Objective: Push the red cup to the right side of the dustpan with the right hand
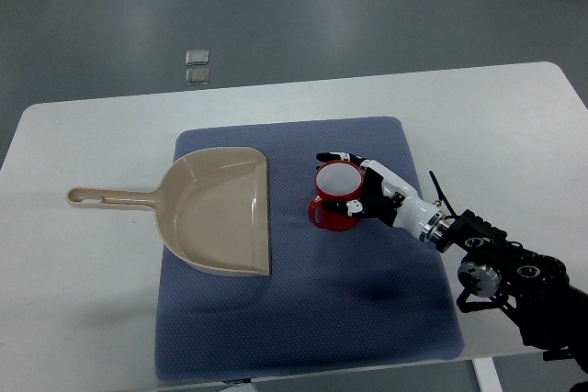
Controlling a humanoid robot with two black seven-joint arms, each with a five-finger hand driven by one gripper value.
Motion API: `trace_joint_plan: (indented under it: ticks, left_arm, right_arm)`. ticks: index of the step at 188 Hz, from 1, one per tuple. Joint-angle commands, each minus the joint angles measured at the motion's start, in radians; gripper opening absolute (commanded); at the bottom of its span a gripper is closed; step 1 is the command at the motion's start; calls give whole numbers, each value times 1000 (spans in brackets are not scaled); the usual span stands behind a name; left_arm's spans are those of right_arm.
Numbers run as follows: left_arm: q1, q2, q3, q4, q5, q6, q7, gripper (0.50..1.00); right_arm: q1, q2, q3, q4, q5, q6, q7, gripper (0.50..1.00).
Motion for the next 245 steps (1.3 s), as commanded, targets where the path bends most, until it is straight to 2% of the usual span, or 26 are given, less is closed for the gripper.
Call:
trace_joint_plan:
  ticks: [1, 62, 85, 120, 191, 245]
  left_arm:
    - [0, 0, 1, 0, 0, 0, 0, 1000]
    - [0, 0, 1, 0, 0, 0, 0, 1000]
    - [0, 0, 1, 0, 0, 0, 0, 1000]
    - [0, 0, 1, -2, 0, 0, 0, 1000]
    - [0, 0, 1, 0, 0, 0, 0, 1000]
    - [0, 0, 0, 0, 0, 0, 0, 1000]
  right_arm:
    - [5, 13, -1, 0, -20, -4, 0, 930]
    - [7, 54, -10, 2, -29, -4, 0, 930]
    - [14, 73, -33, 2, -29, -32, 0, 930]
    - [16, 88, -49, 5, -29, -35, 0, 930]
    - [20, 96, -46, 17, -24, -35, 0, 930]
    - [45, 63, -27, 16, 8, -3, 0, 932]
